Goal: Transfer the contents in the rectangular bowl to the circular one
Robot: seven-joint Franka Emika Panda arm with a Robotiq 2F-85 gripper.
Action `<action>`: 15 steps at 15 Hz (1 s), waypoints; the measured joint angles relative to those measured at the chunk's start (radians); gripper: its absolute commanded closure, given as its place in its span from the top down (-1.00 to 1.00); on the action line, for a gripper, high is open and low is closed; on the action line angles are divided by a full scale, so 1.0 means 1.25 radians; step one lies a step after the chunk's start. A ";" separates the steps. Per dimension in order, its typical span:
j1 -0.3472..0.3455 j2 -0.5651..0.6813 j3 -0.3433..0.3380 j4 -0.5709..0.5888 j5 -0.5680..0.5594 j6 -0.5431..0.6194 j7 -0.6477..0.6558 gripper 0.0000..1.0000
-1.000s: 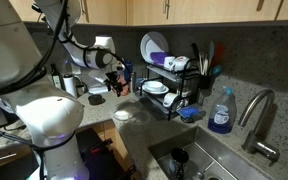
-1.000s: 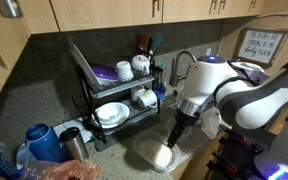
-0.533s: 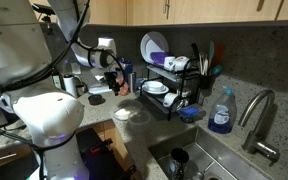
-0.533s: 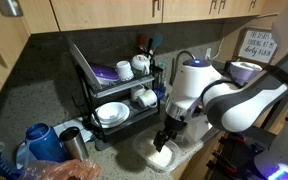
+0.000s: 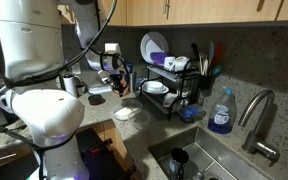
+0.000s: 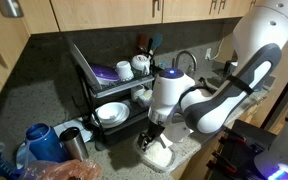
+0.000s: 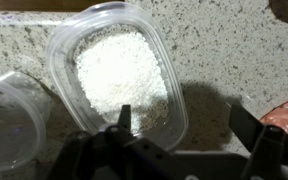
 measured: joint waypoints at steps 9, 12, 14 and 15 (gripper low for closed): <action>0.095 0.239 -0.101 0.211 -0.013 -0.039 0.004 1.00; 0.119 0.290 -0.132 0.269 -0.013 -0.073 0.004 1.00; 0.130 0.315 -0.148 0.301 -0.013 -0.094 0.004 1.00; 0.133 0.326 -0.153 0.315 -0.013 -0.104 0.004 0.69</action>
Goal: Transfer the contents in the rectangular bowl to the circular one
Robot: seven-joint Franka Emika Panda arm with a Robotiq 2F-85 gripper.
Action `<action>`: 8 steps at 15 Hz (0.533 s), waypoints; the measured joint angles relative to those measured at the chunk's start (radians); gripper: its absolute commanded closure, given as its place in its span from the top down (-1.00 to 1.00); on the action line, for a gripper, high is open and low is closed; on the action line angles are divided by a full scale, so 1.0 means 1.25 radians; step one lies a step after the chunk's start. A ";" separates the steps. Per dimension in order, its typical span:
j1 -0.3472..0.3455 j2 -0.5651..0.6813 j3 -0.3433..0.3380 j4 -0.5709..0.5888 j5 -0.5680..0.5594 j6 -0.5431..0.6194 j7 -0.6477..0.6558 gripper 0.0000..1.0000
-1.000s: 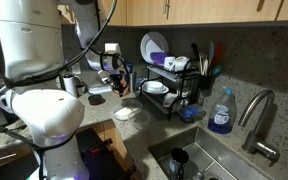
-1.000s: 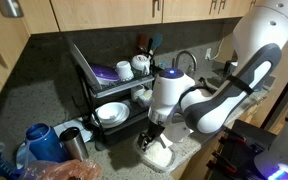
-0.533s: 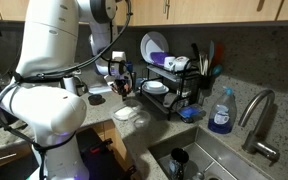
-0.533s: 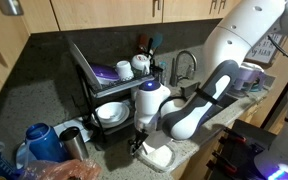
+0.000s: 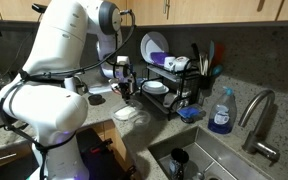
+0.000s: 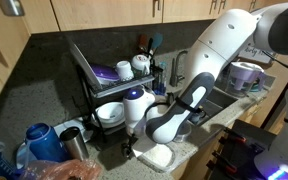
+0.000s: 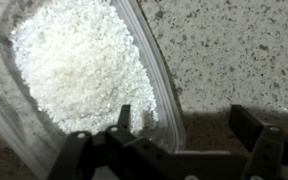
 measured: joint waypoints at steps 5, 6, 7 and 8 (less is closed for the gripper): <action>0.008 0.046 -0.004 0.048 0.000 -0.029 -0.001 -0.16; 0.011 0.052 -0.004 0.053 0.000 -0.031 -0.001 -0.33; 0.012 0.056 -0.004 0.057 0.000 -0.031 -0.001 -0.47; 0.013 0.059 -0.004 0.058 0.000 -0.032 -0.002 -0.60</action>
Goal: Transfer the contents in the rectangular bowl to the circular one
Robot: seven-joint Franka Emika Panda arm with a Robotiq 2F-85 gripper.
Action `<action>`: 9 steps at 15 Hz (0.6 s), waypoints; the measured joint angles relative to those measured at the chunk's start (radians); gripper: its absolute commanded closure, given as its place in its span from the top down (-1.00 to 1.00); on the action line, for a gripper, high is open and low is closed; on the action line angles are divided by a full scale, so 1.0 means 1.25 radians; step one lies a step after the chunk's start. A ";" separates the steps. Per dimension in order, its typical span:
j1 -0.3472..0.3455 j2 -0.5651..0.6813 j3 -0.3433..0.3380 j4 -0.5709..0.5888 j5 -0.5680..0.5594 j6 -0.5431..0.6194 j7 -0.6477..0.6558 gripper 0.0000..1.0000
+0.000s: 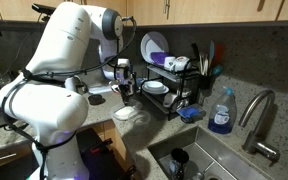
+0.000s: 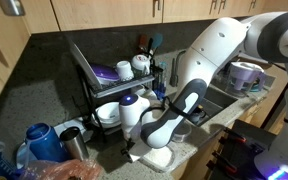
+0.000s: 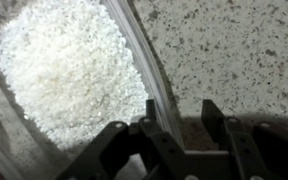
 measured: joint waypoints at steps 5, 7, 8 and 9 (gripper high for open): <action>0.001 0.001 -0.007 0.001 0.000 0.000 -0.001 -1.00; 0.001 -0.001 -0.012 0.004 0.000 0.000 -0.003 -0.97; 0.001 -0.001 -0.013 0.005 0.000 0.000 -0.006 -0.97; 0.001 -0.002 -0.013 0.005 0.000 0.000 -0.013 -0.97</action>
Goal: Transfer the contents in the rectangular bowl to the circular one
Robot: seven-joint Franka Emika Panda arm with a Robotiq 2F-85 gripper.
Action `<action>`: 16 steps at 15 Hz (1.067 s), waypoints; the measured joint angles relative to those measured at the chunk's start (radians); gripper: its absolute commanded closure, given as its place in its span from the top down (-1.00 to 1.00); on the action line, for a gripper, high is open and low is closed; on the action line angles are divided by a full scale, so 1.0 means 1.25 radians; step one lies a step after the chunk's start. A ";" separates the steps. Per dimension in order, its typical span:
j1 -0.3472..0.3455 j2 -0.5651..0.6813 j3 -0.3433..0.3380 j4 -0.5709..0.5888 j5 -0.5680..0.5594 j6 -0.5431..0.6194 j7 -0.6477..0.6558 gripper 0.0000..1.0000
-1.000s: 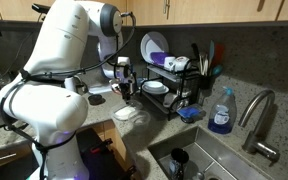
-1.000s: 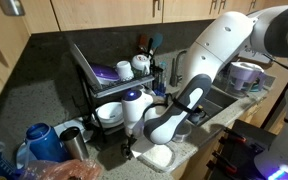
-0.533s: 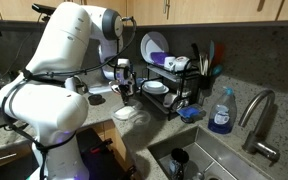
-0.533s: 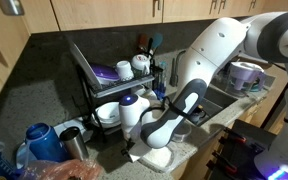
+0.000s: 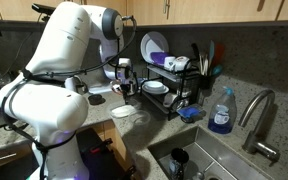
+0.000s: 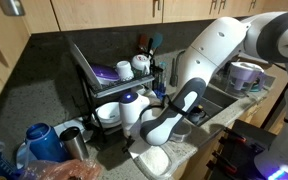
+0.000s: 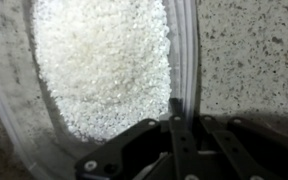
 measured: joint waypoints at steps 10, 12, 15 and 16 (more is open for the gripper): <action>-0.006 -0.018 0.018 -0.001 0.032 -0.021 -0.193 -0.97; -0.006 -0.030 0.020 -0.004 0.047 -0.034 -0.239 -0.97; -0.008 -0.057 0.020 -0.013 0.058 -0.049 -0.286 -0.97; -0.010 -0.068 0.020 -0.017 0.058 -0.053 -0.295 -0.97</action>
